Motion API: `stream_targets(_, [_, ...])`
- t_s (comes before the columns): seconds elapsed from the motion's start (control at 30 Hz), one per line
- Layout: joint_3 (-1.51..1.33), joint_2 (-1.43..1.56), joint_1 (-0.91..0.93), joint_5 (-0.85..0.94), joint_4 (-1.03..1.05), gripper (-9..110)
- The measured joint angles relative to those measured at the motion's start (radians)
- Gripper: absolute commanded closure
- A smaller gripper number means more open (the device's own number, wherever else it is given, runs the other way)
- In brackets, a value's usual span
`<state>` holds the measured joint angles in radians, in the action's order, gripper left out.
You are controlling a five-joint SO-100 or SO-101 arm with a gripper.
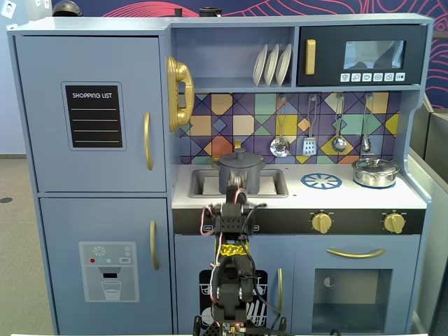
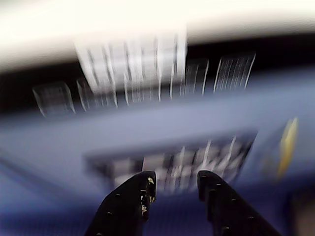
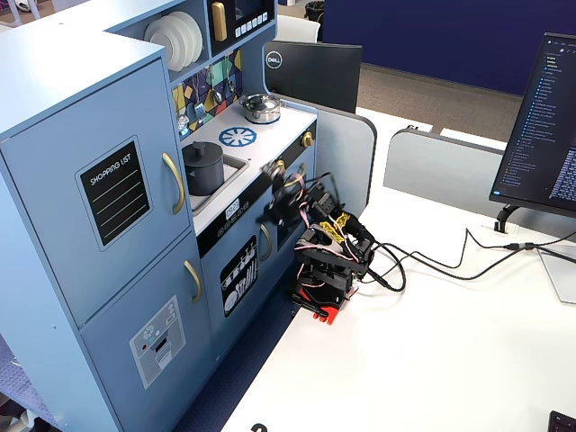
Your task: Pick up the lid from the counter and put it on the gray recipient
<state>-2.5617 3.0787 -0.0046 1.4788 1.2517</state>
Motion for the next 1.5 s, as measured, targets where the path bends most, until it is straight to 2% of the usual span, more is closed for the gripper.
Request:
stream_targets(0.33, [-0.428,0.083,-0.060,-0.140,-0.109,101])
stream_targets(0.53, [-0.448,0.091,-0.084,-0.187,-0.040,101])
stream_targets(0.7, [-0.422,0.104,-0.084,-0.078,0.087,101])
stream_targets(1.0, [-0.422,0.106,-0.097,0.021,0.101,99])
stream_targets(1.5, [-0.423,0.106,-0.100,0.028,0.103,94])
